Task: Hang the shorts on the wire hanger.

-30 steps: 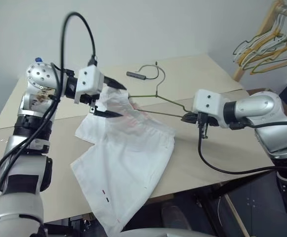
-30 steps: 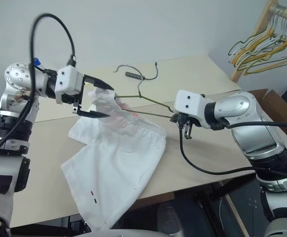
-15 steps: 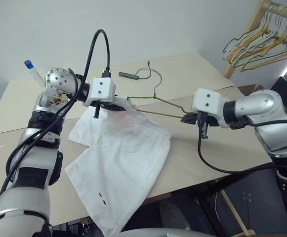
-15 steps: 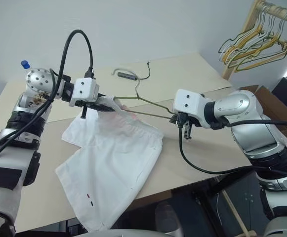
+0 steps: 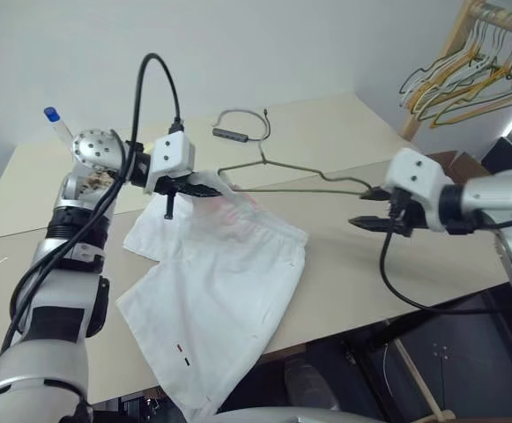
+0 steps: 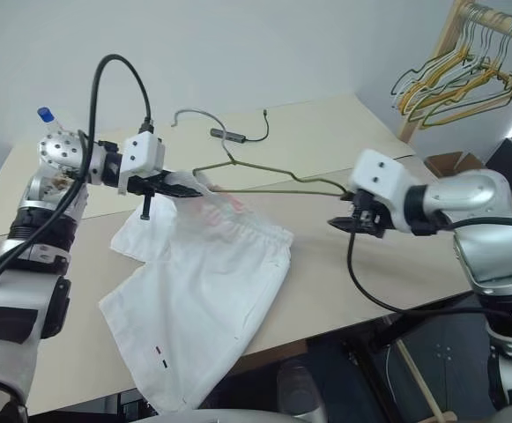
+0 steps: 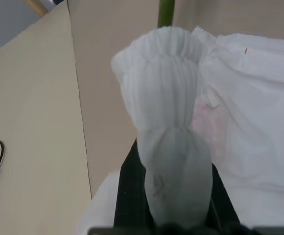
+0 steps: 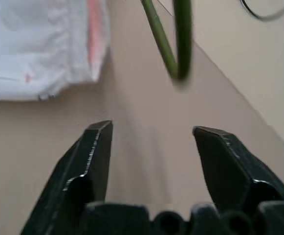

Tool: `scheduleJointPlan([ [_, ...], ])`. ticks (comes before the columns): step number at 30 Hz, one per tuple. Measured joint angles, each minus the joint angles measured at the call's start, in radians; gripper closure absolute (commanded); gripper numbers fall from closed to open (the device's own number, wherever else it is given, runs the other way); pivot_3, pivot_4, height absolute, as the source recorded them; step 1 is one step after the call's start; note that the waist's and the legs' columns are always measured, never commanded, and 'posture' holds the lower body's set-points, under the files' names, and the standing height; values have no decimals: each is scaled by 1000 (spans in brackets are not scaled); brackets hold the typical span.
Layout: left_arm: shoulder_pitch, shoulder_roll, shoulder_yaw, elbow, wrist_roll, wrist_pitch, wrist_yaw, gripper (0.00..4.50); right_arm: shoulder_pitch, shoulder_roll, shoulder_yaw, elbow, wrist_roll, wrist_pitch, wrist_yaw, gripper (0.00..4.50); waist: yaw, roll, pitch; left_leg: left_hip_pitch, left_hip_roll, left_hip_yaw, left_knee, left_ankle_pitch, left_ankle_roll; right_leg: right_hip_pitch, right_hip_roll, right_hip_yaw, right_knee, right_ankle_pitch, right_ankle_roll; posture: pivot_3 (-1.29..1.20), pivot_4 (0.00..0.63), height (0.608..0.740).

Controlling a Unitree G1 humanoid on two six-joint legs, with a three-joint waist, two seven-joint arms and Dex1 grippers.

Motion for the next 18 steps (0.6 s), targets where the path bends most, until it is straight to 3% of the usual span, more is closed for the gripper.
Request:
scheduleJointPlan([
  [2, 25, 5, 19, -34, -17, 39, 12, 4500, 102, 21, -68, 14, 12, 8, -44, 27, 2, 0, 0, 0, 0, 0, 0, 0, 0, 0, 0, 0, 0, 0, 0, -239, 0, 740],
  [6, 43, 13, 27, -76, -28, 86, 29, 4500, 194, 171, -108, -14, 77, 86, -131, 27, -7, 0, 0, 3, 2, 0, 0, 0, 0, 1, 1, 2, 2, 0, 0, -236, 0, 740],
  [9, 48, 14, 31, -106, -30, 105, 34, 4500, 174, 405, -91, -60, 172, 178, -225, 27, -16, 0, -1, 6, 3, 0, -1, 0, 0, 2, 3, 2, 4, 0, 0, -233, 0, 740],
  [12, 60, 17, 35, -120, -31, 115, 40, 4500, 123, 539, -42, -28, 208, 242, -304, 27, -17, 1, -1, 7, 1, 0, -1, 0, 0, 2, 2, 2, 6, 0, 0, -223, 0, 740],
  [15, 68, 18, 36, -123, -31, 125, 47, 4500, 80, 608, 18, 88, 197, 262, -364, 632, -11, 0, -1, 6, 0, 0, -1, 0, 0, 1, 1, 2, 7, 0, 0, -213, 0, 740],
  [18, 71, 23, 36, -129, -31, 129, 50, 4500, 78, 641, 39, 151, 191, 265, -401, 1619, 0, 0, -1, 5, -1, -1, -1, 0, 0, -1, 0, 2, 8, 0, 0, -204, 0, 740],
])
